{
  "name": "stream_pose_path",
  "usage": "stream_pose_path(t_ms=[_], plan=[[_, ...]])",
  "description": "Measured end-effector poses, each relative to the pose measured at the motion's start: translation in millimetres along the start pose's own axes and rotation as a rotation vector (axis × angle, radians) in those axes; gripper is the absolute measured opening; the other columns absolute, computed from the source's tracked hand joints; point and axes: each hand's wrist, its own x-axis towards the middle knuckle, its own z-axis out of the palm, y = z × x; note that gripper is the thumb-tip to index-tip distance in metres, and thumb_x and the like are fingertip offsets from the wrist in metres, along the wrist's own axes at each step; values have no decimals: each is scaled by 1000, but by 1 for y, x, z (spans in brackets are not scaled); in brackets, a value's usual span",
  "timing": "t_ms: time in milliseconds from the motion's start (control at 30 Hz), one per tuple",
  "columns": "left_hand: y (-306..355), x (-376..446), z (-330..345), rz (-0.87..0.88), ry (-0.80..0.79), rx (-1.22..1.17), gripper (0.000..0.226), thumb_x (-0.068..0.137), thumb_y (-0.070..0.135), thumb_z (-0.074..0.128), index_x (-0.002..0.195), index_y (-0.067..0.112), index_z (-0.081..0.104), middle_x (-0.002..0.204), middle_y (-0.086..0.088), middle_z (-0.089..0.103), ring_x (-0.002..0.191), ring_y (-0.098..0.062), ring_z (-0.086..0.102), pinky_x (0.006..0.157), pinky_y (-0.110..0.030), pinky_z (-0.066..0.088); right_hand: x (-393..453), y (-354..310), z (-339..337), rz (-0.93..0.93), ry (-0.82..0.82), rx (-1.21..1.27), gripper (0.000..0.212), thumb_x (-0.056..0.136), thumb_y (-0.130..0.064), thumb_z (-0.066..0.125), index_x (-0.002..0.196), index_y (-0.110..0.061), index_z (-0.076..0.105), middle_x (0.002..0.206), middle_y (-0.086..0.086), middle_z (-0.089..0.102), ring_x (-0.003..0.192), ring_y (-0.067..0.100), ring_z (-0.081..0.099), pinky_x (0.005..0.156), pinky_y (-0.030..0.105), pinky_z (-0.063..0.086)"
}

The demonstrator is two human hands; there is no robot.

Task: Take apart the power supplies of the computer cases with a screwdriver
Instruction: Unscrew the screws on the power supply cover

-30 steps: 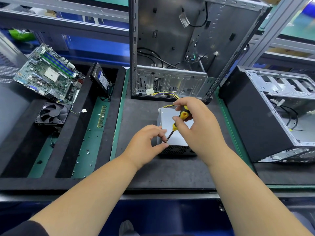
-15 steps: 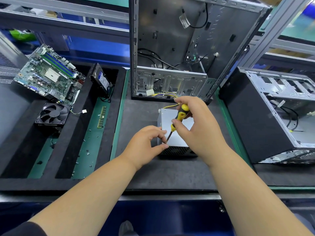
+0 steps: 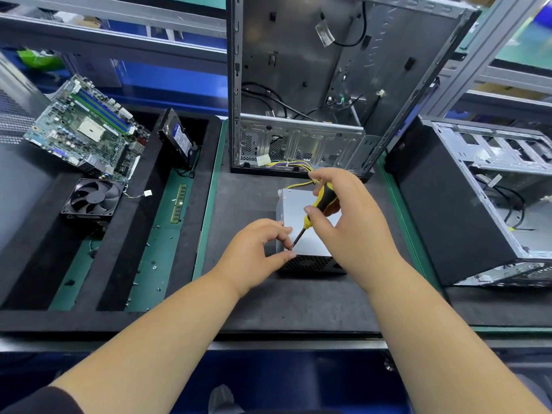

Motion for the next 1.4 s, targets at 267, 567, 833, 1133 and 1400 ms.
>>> stream_pose_path(t_ms=[267, 567, 833, 1133, 1400], plan=[[4, 0, -2, -21, -21, 13, 18, 78, 24, 82, 80, 35, 67, 113, 23, 64, 123, 4, 51, 108, -31, 42, -1, -2, -3, 30, -82, 45, 57, 82, -1, 59, 132, -26, 50, 107, -15, 53, 100, 5, 53, 83, 10, 41], [8, 0, -4, -2, -43, 47, 24, 76, 22, 85, 83, 34, 65, 111, 21, 61, 125, 5, 48, 109, -31, 41, 2, -4, -2, 5, -123, 28, 58, 87, -5, 66, 136, -29, 48, 98, -13, 56, 94, 9, 56, 86, 22, 45], [11, 1, -5, 0, -41, 50, 24, 76, 19, 84, 82, 33, 65, 103, 16, 63, 118, 1, 52, 104, -35, 44, 3, -6, -5, -20, -126, 6, 42, 87, -23, 70, 125, -28, 55, 100, -15, 56, 93, 8, 55, 82, 20, 44], [12, 1, -4, -20, -25, 42, 19, 76, 17, 84, 79, 28, 68, 106, 13, 64, 120, 8, 52, 102, -17, 39, 1, -7, -6, 53, -133, 199, 64, 83, 7, 57, 134, -31, 48, 110, -10, 55, 107, 11, 62, 94, 28, 50], [16, 2, -3, -60, -16, 82, 25, 76, 20, 83, 72, 37, 65, 107, 17, 63, 115, 9, 52, 98, -15, 38, 5, -4, -8, 1, -95, 15, 49, 88, -8, 70, 130, -27, 54, 104, -15, 56, 94, 3, 54, 80, 18, 45]])
